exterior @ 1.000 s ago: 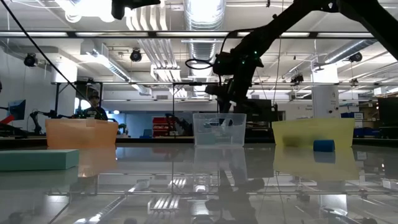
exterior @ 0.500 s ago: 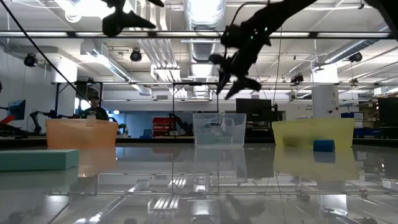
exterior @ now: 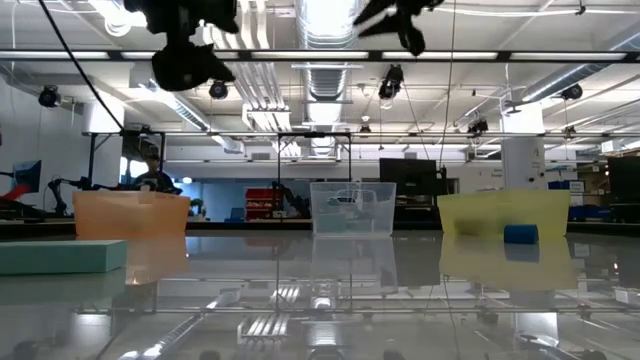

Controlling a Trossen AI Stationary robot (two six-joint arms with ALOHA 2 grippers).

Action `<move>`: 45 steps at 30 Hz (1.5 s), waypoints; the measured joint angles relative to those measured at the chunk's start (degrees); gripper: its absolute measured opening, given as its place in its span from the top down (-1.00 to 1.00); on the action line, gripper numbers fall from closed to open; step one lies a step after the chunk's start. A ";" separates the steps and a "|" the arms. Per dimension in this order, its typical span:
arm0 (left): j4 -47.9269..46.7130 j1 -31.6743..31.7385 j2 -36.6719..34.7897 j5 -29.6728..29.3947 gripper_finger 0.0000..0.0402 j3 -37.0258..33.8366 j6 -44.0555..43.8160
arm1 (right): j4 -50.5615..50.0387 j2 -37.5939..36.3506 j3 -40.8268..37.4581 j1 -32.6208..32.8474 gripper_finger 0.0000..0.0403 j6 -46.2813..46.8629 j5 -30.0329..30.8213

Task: Sort & place blocks by color
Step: Put the light blue block into the transparent bin

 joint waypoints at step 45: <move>-1.25 -27.62 24.35 -15.54 -0.24 0.42 -3.27 | -18.45 -3.20 -0.17 11.70 0.71 -16.42 4.08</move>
